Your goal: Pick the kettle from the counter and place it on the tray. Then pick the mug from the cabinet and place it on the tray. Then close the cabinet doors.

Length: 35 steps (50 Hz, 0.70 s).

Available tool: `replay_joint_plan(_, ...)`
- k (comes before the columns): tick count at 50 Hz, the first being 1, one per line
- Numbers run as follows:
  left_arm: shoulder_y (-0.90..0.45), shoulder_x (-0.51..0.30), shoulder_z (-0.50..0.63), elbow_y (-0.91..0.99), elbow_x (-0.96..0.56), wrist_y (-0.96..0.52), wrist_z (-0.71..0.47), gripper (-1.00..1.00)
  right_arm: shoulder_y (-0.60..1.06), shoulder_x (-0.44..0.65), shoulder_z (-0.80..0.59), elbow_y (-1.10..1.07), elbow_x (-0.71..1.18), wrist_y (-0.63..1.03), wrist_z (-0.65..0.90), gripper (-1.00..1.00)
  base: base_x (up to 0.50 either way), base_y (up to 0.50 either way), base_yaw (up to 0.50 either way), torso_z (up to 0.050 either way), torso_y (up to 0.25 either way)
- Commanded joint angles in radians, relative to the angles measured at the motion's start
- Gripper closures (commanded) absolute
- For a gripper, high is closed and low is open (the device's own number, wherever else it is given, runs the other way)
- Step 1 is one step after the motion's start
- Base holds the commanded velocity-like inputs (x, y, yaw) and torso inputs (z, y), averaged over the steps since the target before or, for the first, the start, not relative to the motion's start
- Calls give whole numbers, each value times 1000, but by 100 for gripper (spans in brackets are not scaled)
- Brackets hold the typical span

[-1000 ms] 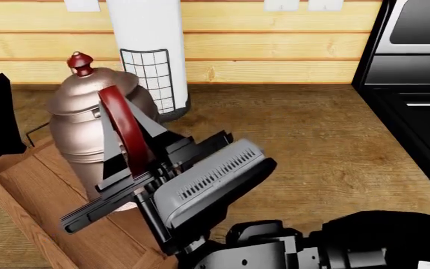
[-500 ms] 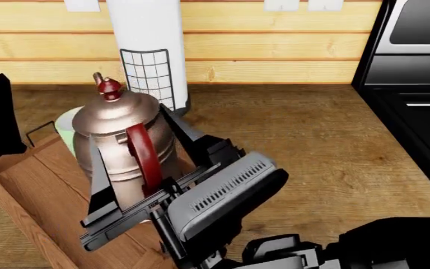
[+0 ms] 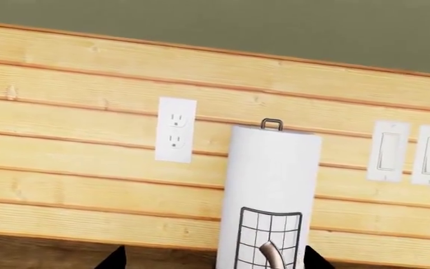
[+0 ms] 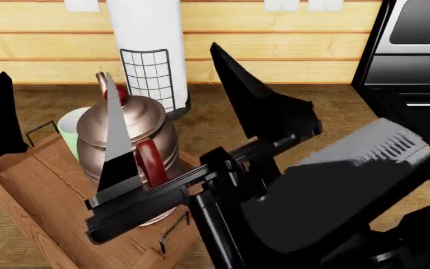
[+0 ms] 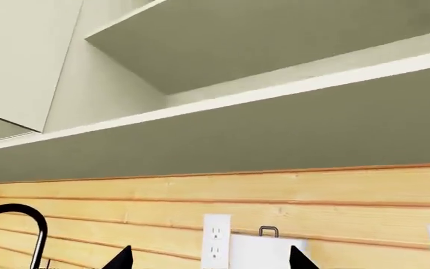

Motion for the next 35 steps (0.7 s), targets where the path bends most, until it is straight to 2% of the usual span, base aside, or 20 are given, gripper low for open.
replay_joint_plan(1, -22, -22, 9, 8, -49, 14, -34, -100, 214, 111, 104, -222, 225, 151, 183, -100, 0, 0, 0, 0, 0)
replay_joint_plan(6, -55, -37, 18, 29, -101, 39, -71, -100, 343, 274, 120, -245, 378, 133, 211, -100, 0, 0, 0, 0, 0)
replay_joint_plan(9, -80, -45, 26, 50, -133, 59, -99, -100, 421, 389, 42, -245, 412, 59, 211, -100, 0, 0, 0, 0, 0)
replay_joint_plan(11, -95, -51, 31, 68, -153, 72, -117, -100, 501, 464, -93, -245, 402, -36, 211, -100, 0, 0, 0, 0, 0)
replay_joint_plan(13, -110, -59, 35, 86, -178, 88, -140, -100, 612, 522, -284, -245, 356, -128, 211, -100, 0, 0, 0, 0, 0)
replay_joint_plan(16, -136, -62, 34, 119, -201, 116, -173, -100, 747, 585, -533, -245, 257, -179, 212, -100, 0, 0, 0, 0, 0)
replay_joint_plan(21, -143, -49, -8, 174, -209, 146, -206, -100, 872, 652, -865, -245, 92, -328, 212, -100, 0, 0, 0, 0, 0)
replay_joint_plan(23, -134, -43, -42, 195, -216, 157, -216, -100, 871, 686, -943, -245, 37, -352, 212, -100, 0, 0, 0, 0, 0)
replay_joint_plan(27, -122, -46, -109, 235, -235, 175, -242, -100, 894, 743, -1049, -245, -38, -370, 212, -100, 0, 0, 0, 0, 0)
replay_joint_plan(35, -173, 0, -167, 251, -281, 105, -273, -100, 897, 782, -1081, -245, -79, -350, 212, -100, 0, 0, 0, 0, 0)
